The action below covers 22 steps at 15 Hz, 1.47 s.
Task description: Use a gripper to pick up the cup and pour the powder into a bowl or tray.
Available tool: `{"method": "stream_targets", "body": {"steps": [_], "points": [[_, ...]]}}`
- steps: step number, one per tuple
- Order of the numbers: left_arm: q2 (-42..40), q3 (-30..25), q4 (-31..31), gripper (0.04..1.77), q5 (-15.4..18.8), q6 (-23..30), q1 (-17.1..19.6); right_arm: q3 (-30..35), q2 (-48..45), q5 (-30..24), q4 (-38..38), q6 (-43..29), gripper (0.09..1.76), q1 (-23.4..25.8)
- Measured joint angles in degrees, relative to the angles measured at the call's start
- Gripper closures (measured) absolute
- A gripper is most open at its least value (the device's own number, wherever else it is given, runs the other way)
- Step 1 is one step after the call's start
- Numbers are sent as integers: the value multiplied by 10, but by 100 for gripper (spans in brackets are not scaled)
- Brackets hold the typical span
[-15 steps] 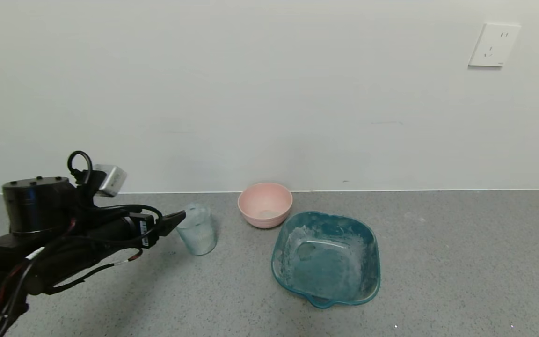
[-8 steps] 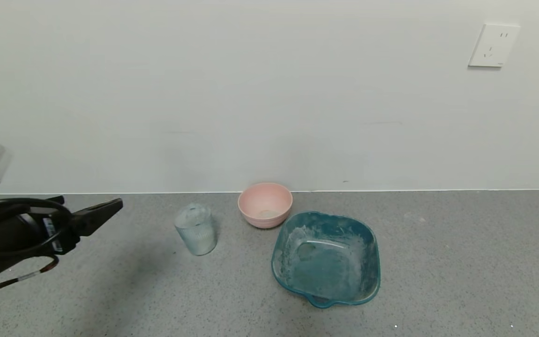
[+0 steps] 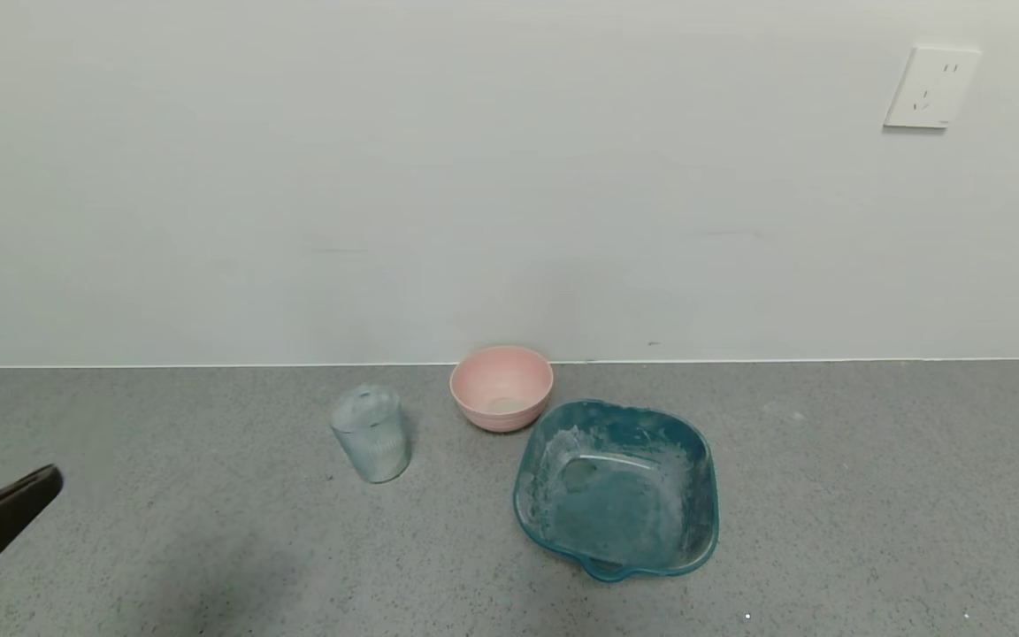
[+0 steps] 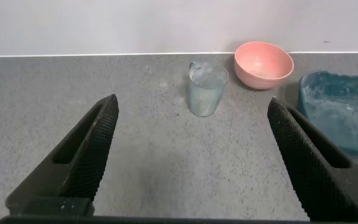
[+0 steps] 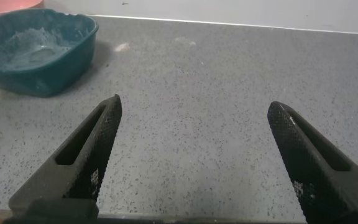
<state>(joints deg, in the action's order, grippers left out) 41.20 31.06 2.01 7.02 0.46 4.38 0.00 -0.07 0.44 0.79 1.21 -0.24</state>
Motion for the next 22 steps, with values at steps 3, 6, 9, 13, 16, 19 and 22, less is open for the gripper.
{"method": "stream_targets", "body": {"steps": [3, 6, 9, 13, 16, 19, 22], "points": [[-96, -1, -70, 10, -12, -1, 0, 0, 0, 0, 0, 0, 14, 0], [-170, -2, -120, 10, -15, -1, 0, 0, 0, 0, 0, 0, 14, 0], [-220, -3, -149, 9, -14, 0, 0, 0, 0, 0, 0, 0, 14, 0], [-252, -6, -153, 9, -28, 2, -2, 0, 0, 0, 0, 0, 14, 0], [-258, 0, -155, 9, -47, -1, -6, 0, 0, 0, -2, -2, 14, 0], [-266, 8, -176, 9, -60, -1, -33, 0, 0, 0, -3, -2, 14, 0], [-294, -3, -179, 9, -64, -2, -44, 0, 0, 0, -3, -2, 14, 0]]}}
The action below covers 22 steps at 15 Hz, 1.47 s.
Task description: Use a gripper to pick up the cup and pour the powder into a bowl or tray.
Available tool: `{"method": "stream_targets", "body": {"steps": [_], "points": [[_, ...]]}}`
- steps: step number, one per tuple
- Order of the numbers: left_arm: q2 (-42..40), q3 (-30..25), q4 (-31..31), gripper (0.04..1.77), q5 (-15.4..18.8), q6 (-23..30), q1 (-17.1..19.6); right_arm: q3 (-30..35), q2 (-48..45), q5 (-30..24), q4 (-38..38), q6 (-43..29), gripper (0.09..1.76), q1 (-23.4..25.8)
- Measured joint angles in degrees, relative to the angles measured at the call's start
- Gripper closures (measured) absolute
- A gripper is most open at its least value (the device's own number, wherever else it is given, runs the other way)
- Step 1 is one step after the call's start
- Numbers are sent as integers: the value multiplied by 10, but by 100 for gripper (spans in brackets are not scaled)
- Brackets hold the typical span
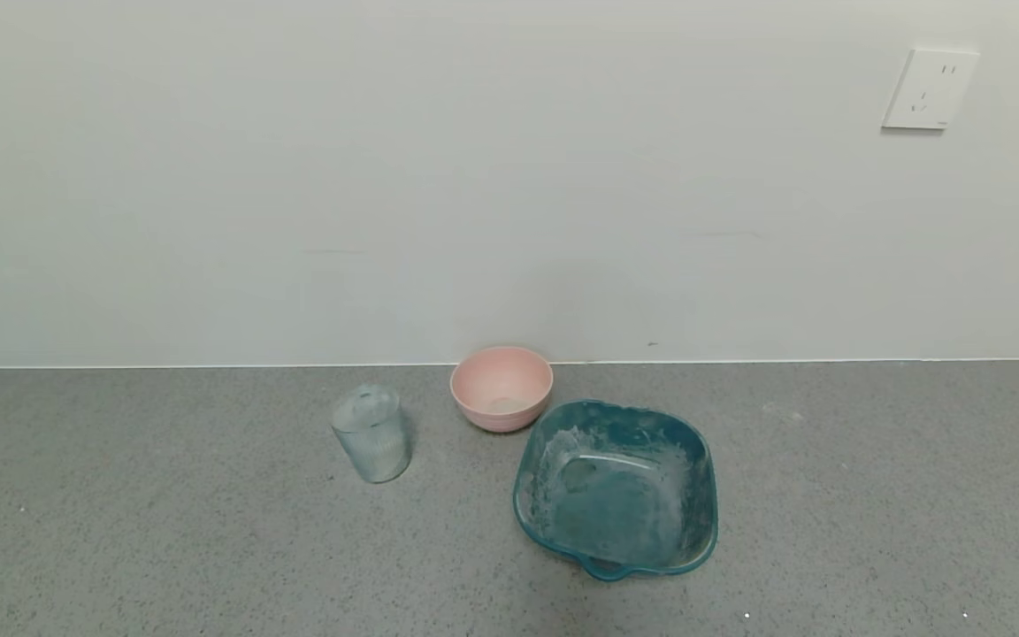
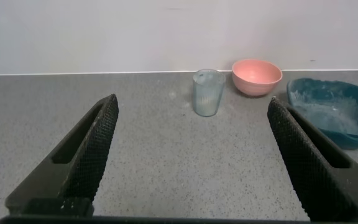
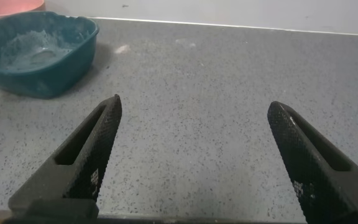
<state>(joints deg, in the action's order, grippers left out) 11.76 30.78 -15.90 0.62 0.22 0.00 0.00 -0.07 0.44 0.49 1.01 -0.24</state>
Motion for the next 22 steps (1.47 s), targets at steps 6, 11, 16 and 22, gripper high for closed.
{"method": "stream_targets", "body": {"steps": [6, 11, 16, 22], "points": [[-82, -66, 16, 9, -11, -11, 0, 0, 0, 0, 0, 0, 14, 0], [-113, -203, 154, 9, -14, -14, 0, 0, 0, 0, 0, 0, 14, 0], [-116, -294, 176, 9, -23, -13, 0, 0, 0, 0, 0, 0, 14, 0], [-116, -307, 152, 9, -22, 0, 0, 0, 0, 0, 0, 0, 14, 0]]}}
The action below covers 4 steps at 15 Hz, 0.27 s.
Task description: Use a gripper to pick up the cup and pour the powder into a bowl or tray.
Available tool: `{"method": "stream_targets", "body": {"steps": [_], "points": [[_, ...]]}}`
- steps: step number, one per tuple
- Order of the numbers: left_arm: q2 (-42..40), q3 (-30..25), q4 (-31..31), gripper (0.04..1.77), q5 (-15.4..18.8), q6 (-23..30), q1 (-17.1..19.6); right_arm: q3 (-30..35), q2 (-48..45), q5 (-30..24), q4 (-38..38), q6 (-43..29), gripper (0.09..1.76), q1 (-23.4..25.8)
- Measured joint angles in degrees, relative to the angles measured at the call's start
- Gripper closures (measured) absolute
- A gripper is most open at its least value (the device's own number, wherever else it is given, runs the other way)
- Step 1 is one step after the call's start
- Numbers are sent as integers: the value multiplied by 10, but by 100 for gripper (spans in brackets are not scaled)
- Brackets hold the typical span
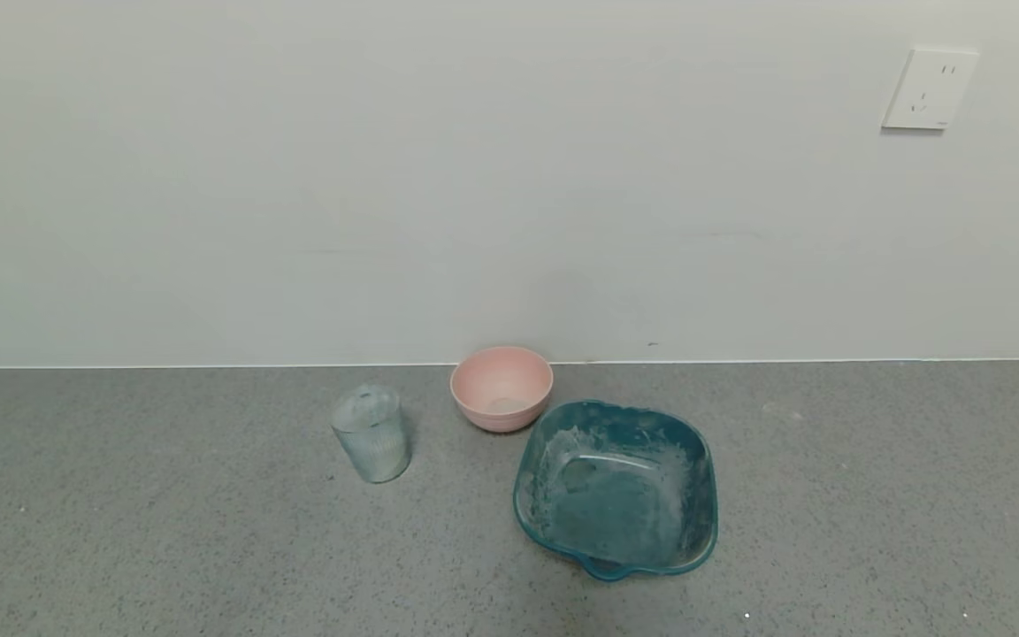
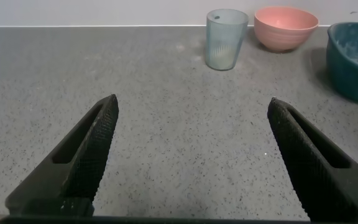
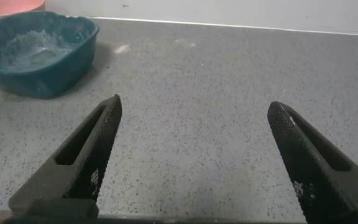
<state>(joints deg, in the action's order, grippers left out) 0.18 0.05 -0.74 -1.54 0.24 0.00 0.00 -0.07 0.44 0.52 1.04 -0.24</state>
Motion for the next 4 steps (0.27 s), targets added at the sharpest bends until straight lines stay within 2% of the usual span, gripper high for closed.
{"method": "stream_targets", "body": {"steps": [4], "points": [[0, 0, 0, 9, 1, -5, 0, 0, 0, 0, 0, 0, 14, 0]]}}
